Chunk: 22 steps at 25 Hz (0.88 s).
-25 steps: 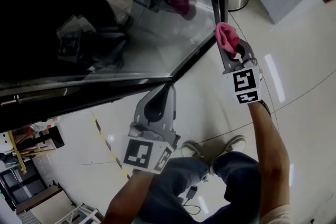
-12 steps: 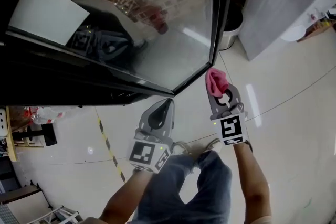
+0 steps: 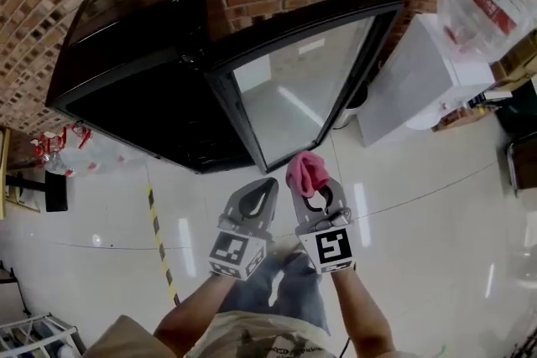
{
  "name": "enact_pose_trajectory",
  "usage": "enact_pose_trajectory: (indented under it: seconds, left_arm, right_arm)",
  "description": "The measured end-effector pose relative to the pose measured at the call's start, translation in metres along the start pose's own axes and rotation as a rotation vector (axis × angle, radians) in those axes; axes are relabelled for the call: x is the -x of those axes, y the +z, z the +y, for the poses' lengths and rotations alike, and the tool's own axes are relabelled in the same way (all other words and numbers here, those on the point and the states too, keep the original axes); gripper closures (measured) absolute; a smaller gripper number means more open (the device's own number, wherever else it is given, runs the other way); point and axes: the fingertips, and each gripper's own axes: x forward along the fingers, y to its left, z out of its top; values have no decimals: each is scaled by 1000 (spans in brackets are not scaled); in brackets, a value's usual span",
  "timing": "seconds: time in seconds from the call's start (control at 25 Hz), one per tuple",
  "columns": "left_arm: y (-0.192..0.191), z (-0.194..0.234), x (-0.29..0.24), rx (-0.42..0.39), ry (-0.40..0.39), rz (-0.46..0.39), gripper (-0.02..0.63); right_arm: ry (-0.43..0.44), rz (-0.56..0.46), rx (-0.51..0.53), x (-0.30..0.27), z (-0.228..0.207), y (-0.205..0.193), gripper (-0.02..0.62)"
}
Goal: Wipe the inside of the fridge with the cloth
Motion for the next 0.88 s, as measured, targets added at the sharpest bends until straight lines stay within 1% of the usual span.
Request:
enact_pose_trajectory:
  seconds: [0.16,0.24,0.4,0.56,0.64,0.72,0.88]
  left_arm:
    - [36,2,54,6,24,-32,621]
    - [58,8,77,1,44,-68,624]
    - [105,29,124,-27,137,-169,624]
    - [131,52,165,-27,255,-244,624]
    - [139,61,181,-28,298,-269,624]
    - [146,65,193,-26,321,-285,624]
    - [153,67,211,-30,341,-295,624]
  right_arm:
    - [53,-36,-20,11,61,60,531]
    - [75,-51,-29,14,86,86,532]
    - [107,-76,-15,16,125,130,532]
    - [131,-44,19,17,152,146,532]
    - [149,-49,35,17,163,152,532]
    - [167,-53,46,16,174,155,532]
    - [197,-36,62,13,192,150,534]
